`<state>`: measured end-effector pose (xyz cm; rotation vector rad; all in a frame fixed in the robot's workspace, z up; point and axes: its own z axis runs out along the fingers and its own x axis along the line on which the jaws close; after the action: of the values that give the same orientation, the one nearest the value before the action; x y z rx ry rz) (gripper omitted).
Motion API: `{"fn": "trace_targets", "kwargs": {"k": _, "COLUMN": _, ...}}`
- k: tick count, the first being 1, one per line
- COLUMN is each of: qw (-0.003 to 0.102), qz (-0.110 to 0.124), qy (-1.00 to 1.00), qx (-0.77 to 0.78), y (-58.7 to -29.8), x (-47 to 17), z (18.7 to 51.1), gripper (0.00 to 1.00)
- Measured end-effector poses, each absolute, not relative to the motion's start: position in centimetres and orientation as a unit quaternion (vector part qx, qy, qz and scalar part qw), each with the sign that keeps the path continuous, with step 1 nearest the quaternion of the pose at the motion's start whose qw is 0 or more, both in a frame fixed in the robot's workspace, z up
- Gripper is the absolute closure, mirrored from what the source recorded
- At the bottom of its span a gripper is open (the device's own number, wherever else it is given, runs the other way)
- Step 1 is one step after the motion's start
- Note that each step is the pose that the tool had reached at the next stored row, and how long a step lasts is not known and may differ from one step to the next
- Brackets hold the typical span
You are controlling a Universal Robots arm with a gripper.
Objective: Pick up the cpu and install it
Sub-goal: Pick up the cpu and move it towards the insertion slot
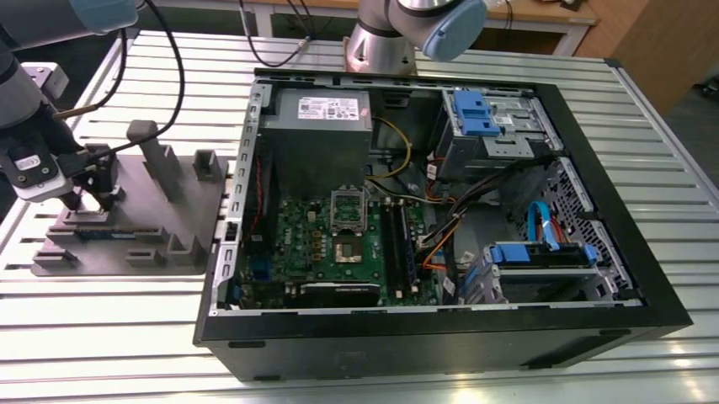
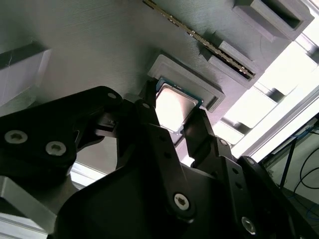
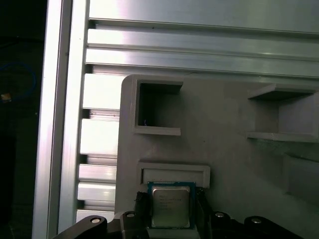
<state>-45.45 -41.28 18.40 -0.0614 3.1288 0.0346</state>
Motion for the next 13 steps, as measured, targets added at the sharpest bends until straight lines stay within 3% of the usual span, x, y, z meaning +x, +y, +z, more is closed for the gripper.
{"fn": "trace_targets", "kwargs": {"k": 13, "qw": 0.006, "qz": 0.011, "qy": 1.000, "qx": -0.018, "y": -41.29, "x": -45.45, "z": 19.16, "gripper": 0.53}}
